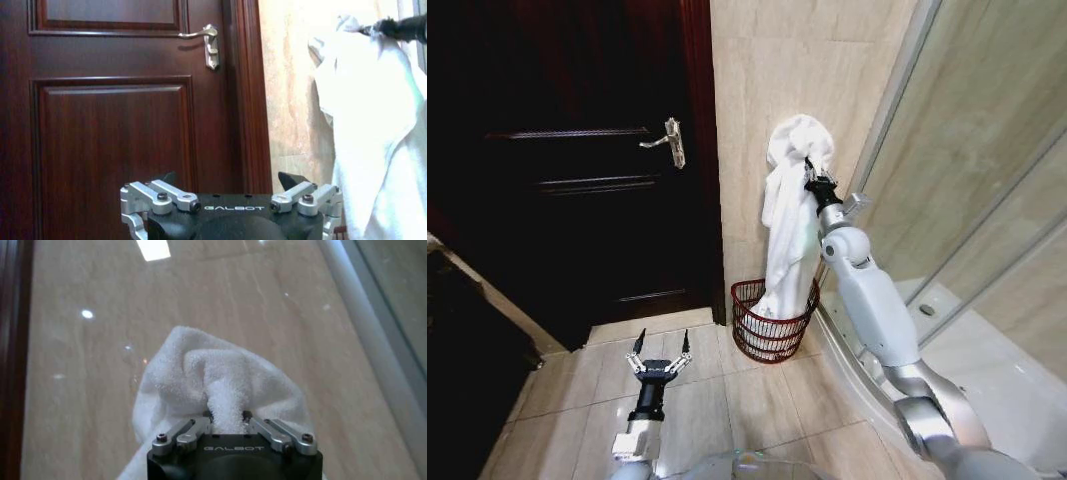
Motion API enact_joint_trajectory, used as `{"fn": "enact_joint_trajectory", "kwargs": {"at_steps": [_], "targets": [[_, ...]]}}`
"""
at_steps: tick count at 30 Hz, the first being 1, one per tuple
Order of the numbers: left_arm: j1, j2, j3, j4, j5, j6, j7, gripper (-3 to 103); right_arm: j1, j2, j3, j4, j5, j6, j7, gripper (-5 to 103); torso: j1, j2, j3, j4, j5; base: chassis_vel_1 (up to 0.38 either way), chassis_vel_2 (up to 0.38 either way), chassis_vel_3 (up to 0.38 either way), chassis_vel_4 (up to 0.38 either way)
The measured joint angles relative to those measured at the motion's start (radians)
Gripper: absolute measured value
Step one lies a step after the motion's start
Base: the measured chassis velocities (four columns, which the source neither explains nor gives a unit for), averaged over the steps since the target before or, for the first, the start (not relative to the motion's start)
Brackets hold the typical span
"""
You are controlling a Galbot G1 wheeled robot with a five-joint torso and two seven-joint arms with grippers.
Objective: Discard the used towel into the hamper.
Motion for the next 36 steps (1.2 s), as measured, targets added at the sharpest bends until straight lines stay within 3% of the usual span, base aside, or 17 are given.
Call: {"fn": "enact_joint_trajectory", "kwargs": {"at_steps": [5,16,36], "targets": [[0.006,0.000,0.006,-0.001,0.005,0.000,-0.001,100,-0.058,-0.007,0.020,0.004,0.005,0.000,-0.012,16,-0.004,-0.009,-0.005,-0.0003,0.0001,0.000,0.000,0.000,0.000],[-0.009,0.000,0.001,0.000,-0.012,0.018,-0.002,100,-0.104,0.049,0.029,-0.050,0.013,0.029,-0.017,16,-0.024,-0.059,-0.035,0.0001,0.0000,0.000,0.000,0.000,0.000],[-0.010,0.000,0.009,0.028,-0.010,0.020,-0.007,100,-0.250,0.056,0.065,-0.008,-0.016,0.037,-0.043,16,-0.054,-0.142,-0.087,-0.0001,0.0001,0.000,0.000,0.000,0.000]]}}
